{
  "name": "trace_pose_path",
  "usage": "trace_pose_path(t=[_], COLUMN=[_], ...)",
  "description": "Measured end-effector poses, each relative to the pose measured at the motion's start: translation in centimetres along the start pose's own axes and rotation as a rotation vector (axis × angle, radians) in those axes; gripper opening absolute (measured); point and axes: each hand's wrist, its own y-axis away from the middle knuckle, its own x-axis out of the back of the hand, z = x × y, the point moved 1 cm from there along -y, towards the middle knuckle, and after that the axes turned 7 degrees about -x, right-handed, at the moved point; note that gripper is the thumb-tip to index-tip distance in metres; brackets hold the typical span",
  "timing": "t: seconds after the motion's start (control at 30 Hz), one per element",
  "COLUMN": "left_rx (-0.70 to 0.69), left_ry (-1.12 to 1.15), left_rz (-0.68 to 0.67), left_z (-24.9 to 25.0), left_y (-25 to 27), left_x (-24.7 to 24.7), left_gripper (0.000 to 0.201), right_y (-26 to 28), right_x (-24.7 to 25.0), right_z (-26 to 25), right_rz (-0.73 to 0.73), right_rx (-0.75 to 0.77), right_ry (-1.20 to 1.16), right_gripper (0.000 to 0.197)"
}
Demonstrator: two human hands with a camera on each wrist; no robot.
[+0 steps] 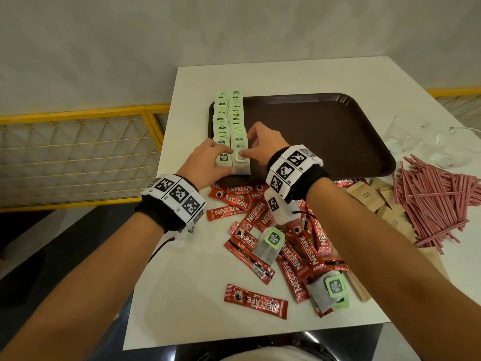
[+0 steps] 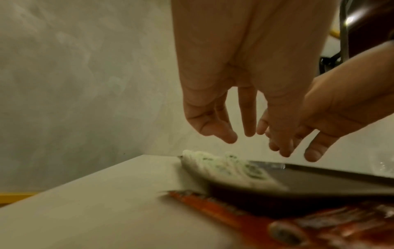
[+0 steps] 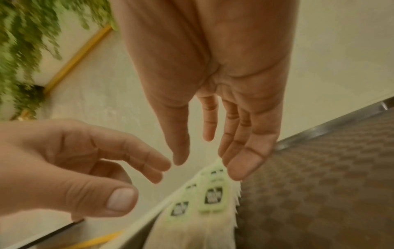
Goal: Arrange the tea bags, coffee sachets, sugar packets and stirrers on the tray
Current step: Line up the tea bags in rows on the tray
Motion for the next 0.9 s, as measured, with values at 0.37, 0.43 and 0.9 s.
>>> trace_pose_path(t=[0.37, 0.43, 0.9], left_rx=[-0.249, -0.245, -0.167], left_ry=[-0.053, -0.049, -0.002], left_rz=[-0.467, -0.5, -0.43], left_z=[5.7, 6.2, 7.0], left_y=[6.4, 6.8, 6.9], left_x=[-3.6, -4.7, -6.4], left_gripper=[0.057, 0.064, 0.052], right_y=[12.6, 14.9, 19.2], right_x=[3.5, 3.8, 0.6], right_z=[4.6, 6.2, 10.4], right_rz=[-0.25, -0.22, -0.186], right_rx=[-0.088, -0.149, -0.244], right_ry=[0.062, 0.066, 0.349], right_gripper=[0.028, 0.026, 0.042])
